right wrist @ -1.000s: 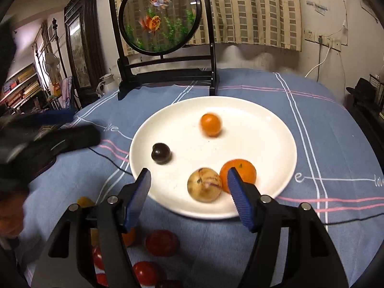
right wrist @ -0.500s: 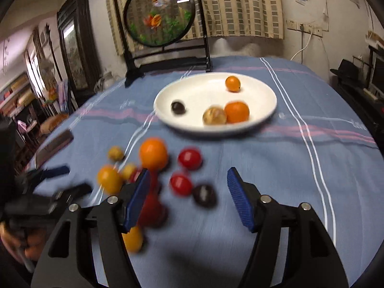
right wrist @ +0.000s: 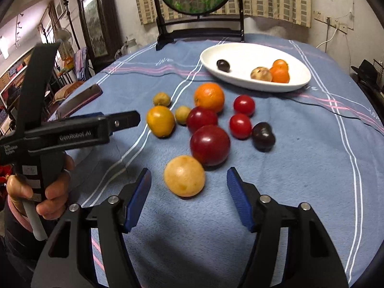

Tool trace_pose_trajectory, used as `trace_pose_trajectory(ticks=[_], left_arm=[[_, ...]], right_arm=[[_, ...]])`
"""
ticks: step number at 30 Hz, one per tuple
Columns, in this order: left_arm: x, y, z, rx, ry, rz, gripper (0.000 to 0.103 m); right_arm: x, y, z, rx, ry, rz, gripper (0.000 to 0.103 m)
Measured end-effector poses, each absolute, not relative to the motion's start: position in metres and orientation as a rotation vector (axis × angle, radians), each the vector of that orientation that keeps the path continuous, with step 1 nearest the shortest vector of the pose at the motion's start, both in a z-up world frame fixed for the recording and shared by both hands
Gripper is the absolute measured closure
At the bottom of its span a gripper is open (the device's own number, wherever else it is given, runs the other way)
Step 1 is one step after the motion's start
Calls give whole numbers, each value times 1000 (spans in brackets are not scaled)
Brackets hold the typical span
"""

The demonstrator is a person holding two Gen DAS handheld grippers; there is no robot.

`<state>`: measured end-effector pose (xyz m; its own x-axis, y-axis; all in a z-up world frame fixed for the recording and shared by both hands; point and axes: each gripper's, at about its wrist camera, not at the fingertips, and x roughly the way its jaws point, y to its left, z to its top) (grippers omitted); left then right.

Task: Organize fruits
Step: 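Grasp a pale yellow round fruit with the right tool while the left grasps an orange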

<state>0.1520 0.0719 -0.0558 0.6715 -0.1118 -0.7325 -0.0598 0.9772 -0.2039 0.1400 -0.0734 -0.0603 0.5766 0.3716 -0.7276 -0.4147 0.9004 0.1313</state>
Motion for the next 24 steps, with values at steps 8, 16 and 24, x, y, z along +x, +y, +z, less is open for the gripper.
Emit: trace_pose_trajectory(ticks=[8,16,24], left_arm=[[152,73,-56,-231,835,-35,4],[154,74,-57,-236,841,-37,4],[154,70,-57,-221,841,-65,4]], right_arm=[[147,-65,-71,-50,888,457,52],[149,-62,-75,-58,906,450,64],[142,-98,-67,28,846,472,64]])
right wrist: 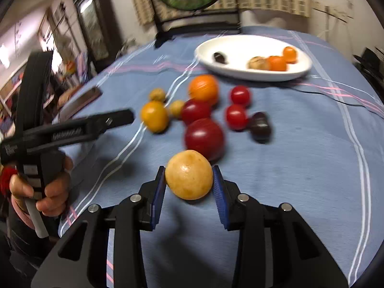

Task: Organize fruits
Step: 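Grasp a pale yellow round fruit with the right tool while the left grasps an orange, then carry both fruits onto the white plate and open both tools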

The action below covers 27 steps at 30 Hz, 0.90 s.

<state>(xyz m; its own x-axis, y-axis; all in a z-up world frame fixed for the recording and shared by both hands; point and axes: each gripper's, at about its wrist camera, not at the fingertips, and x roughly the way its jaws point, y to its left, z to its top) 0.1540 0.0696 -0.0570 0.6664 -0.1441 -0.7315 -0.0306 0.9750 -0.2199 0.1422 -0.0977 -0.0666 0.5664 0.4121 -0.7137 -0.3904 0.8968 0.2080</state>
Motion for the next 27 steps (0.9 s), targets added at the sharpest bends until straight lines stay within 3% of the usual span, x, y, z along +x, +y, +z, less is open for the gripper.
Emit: trace_pose_trajectory(ticks=[4,6,9,27], left_arm=[[153,52,-51,-138,815,-142,9],[156,41,-51,-101,816,-181,29],[166,32,-56,-83,860,-207,48],[184,19,-65,-44,916,-195,62]], right_arm=[[146,-125,-66,66,808,381,64],[148,-131,-67,110,811,387,64],[145,-126,-67,76,798,389,64],[140,-131,-64,98,763,414,64]])
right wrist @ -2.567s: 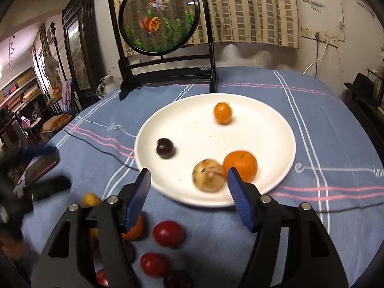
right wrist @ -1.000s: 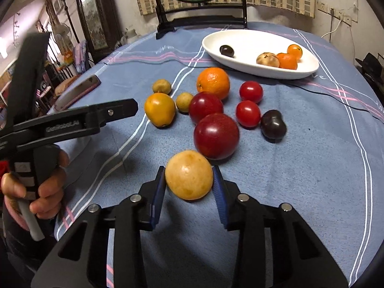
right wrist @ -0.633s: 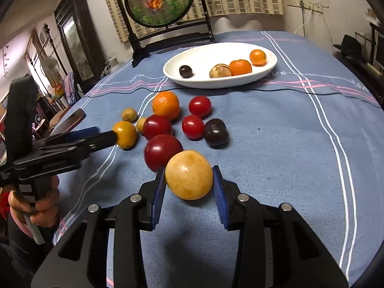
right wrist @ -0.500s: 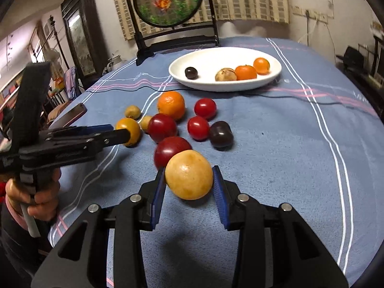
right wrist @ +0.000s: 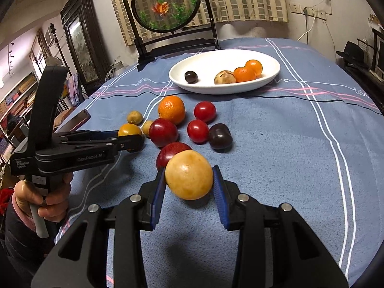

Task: Organize fruits
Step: 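Carry both fruits onto the white plate and open both tools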

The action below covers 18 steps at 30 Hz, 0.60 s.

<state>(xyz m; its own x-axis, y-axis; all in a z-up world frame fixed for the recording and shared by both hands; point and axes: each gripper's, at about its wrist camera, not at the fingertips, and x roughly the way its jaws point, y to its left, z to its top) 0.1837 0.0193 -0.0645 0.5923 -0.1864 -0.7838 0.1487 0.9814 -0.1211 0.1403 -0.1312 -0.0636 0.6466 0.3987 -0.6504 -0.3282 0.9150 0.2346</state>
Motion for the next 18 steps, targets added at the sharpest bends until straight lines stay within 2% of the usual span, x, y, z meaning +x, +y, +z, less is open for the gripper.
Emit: trace_pose_trajectory(ticks=[9,13,18], left_arm=[[177,21,-57,-68,896,-202,62],[187,23,-33,-104,843,-236,62],[223,10,-2,-103,768,-255,62]], right_arm=[[141,-137,-62,134,751,441,64],[153,-142,-58,171,775,443,64],[195,-154,-20,196,655,405,64]])
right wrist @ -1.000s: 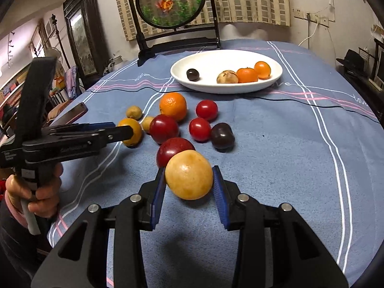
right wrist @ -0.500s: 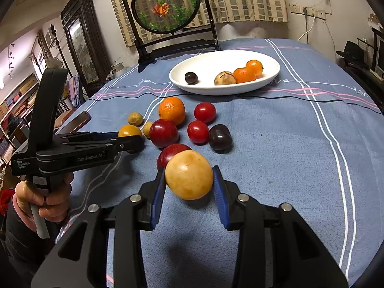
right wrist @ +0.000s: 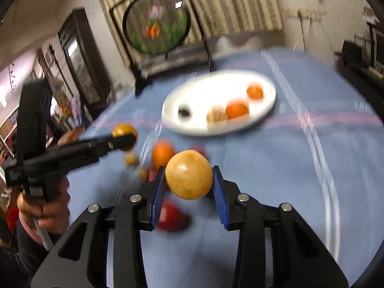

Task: Organize fruits
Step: 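Carry both fruits onto the white plate and open both tools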

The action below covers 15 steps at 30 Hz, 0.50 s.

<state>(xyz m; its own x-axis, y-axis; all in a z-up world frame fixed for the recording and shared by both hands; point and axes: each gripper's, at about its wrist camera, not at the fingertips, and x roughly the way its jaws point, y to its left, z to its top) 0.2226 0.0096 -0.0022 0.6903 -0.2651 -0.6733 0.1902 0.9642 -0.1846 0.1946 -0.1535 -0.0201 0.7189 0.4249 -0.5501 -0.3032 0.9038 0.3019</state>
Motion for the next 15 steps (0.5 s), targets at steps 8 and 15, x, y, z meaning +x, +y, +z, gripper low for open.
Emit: trace_pose_trajectory(ticks=[8,15], left_arm=[[326,-23,1,-83,811,-220,65],[368,-29,-16,-68,857,-180,66]], right_arm=[[314,-161,-12,194,633,290,64],[361,-168,-36,262,711,264,64]])
